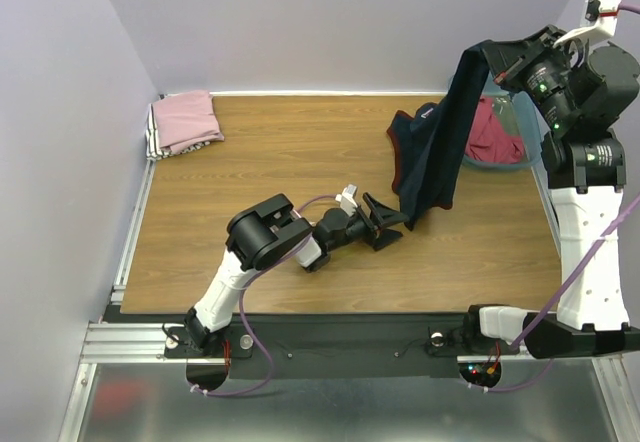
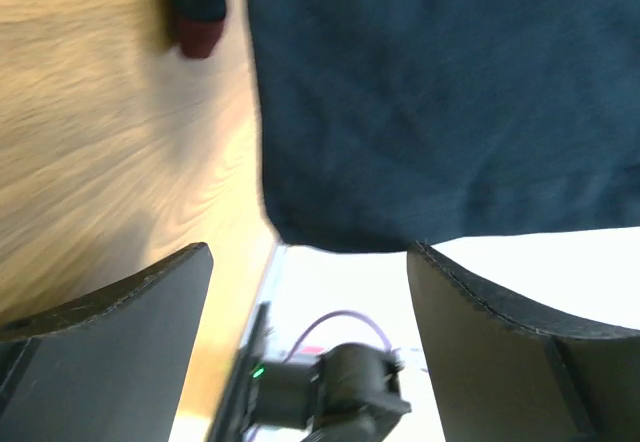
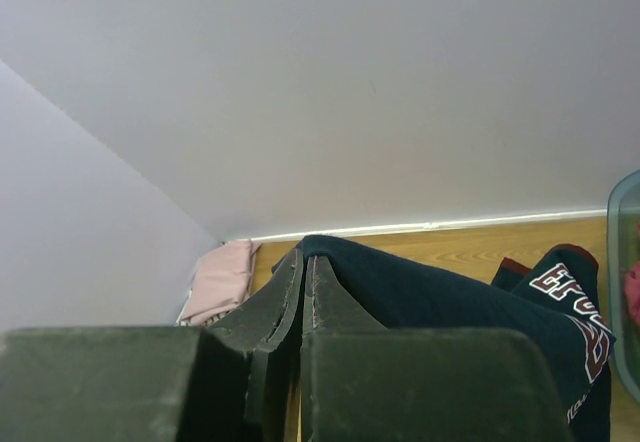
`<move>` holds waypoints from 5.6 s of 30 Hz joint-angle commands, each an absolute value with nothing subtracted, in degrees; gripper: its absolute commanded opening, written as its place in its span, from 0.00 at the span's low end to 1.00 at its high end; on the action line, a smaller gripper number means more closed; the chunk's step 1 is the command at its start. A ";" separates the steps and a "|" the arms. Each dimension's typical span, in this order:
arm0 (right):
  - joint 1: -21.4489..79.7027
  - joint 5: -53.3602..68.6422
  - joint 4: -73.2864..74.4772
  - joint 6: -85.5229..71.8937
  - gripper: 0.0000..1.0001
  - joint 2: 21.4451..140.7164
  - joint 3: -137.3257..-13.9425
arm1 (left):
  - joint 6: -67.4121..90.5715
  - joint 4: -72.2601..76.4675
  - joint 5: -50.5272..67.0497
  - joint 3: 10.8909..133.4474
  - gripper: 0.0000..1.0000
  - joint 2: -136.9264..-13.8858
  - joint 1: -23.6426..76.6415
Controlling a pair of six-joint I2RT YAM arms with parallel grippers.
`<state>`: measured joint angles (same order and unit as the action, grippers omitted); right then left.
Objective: Fold and stack the tank tops
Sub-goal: Flatten the tank top out
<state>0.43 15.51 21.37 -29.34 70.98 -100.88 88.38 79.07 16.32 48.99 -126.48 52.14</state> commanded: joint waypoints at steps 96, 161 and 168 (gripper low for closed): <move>0.26 19.16 24.52 -31.73 0.01 68.91 -108.72 | 92.90 81.74 -9.76 55.72 0.75 -124.28 57.13; 0.26 19.34 24.26 -31.03 0.00 49.15 -63.14 | 67.07 31.13 -10.80 33.76 0.00 -84.83 47.47; 0.26 8.46 25.14 -29.10 0.00 44.38 -46.86 | 61.62 18.82 -11.51 26.55 0.00 -77.26 41.93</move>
